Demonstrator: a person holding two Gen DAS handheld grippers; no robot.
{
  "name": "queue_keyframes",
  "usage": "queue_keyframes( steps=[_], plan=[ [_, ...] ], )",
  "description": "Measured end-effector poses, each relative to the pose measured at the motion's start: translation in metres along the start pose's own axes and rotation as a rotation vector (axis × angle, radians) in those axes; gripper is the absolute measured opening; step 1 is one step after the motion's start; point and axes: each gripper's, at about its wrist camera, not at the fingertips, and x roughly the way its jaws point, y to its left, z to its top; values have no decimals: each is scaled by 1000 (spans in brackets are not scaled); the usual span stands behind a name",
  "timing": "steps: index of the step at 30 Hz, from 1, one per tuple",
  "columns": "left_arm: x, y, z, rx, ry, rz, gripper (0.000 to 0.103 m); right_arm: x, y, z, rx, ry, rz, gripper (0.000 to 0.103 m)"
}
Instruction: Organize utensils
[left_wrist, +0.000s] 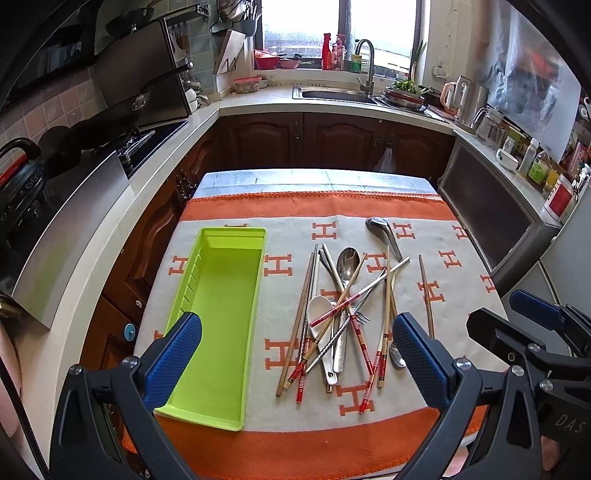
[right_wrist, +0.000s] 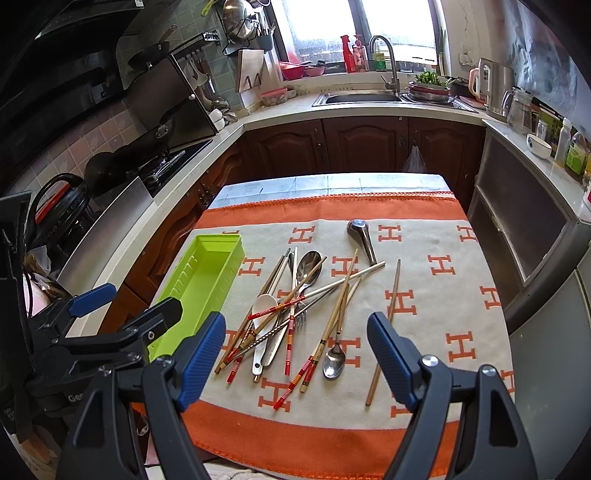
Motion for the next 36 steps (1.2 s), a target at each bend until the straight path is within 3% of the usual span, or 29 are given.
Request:
queue_keyframes(
  steps=[7,14,18,25,34,36],
  plan=[
    [6,-2,4,15,4,-43,102,0,-2,1,5,3,3,79],
    [29,3,24,4,55,-158,102,8,-25,6,76,20,3,79],
    [46,-1,38,49,57,-91,102,17,-47,13,113,12,-31,79],
    [82,1,58,80,68,-79,101,48,-85,21,174,36,-97,77],
    [147,-14,50,85,173,-166,97,102,-123,9,229,133,-131,68],
    [160,-21,45,103,193,-161,84,114,-127,3,235,160,-128,66]
  ],
)
